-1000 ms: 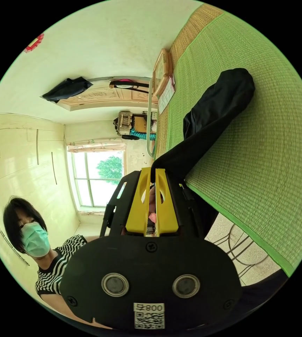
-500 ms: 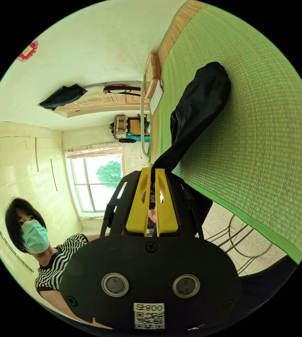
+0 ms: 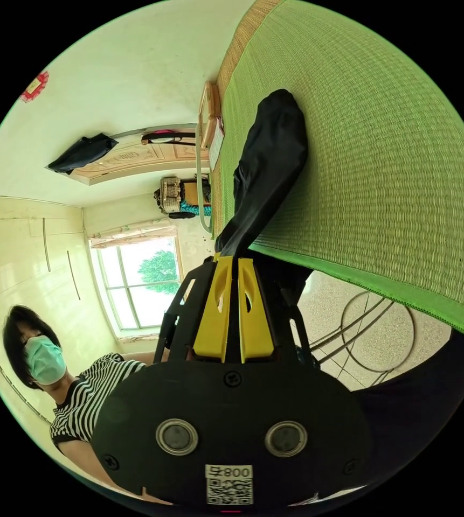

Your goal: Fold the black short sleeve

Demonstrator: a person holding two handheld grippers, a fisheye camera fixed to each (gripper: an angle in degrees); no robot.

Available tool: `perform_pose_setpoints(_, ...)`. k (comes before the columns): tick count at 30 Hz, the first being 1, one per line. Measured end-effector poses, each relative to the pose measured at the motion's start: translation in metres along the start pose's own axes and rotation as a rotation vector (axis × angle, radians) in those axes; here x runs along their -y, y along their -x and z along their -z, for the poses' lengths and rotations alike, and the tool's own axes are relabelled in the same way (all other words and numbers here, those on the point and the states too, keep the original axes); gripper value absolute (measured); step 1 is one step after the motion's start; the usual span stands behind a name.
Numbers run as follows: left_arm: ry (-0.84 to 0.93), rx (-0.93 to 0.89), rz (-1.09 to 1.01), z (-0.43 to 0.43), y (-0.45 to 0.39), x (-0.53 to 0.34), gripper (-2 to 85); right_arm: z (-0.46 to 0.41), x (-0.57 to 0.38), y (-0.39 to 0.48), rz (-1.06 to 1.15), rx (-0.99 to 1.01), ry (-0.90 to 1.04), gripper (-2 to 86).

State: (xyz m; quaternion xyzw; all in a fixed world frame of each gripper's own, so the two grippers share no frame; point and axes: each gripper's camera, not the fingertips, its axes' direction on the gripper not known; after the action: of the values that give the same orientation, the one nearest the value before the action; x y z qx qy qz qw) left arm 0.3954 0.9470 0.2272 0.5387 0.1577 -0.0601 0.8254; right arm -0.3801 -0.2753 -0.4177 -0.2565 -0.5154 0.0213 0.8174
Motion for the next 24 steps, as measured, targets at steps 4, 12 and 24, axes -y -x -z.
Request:
perform_pose_setpoints(4, 0.015, -0.002, -0.033, -0.008, -0.034, -0.011, 2.0, 0.018, -0.014, -0.028, 0.003, 0.014, -0.006, 1.7)
perform_pose_setpoints(12, 0.031, -0.030, -0.088, -0.029, -0.108, -0.023, 1.9, 0.059, -0.037, -0.075, 0.034, 0.061, -0.038, 1.6)
perform_pose_setpoints(24, 0.118, -0.092, -0.243, -0.098, -0.269, -0.021, 1.8, 0.155, -0.072, -0.139, 0.142, 0.160, -0.142, 1.6)
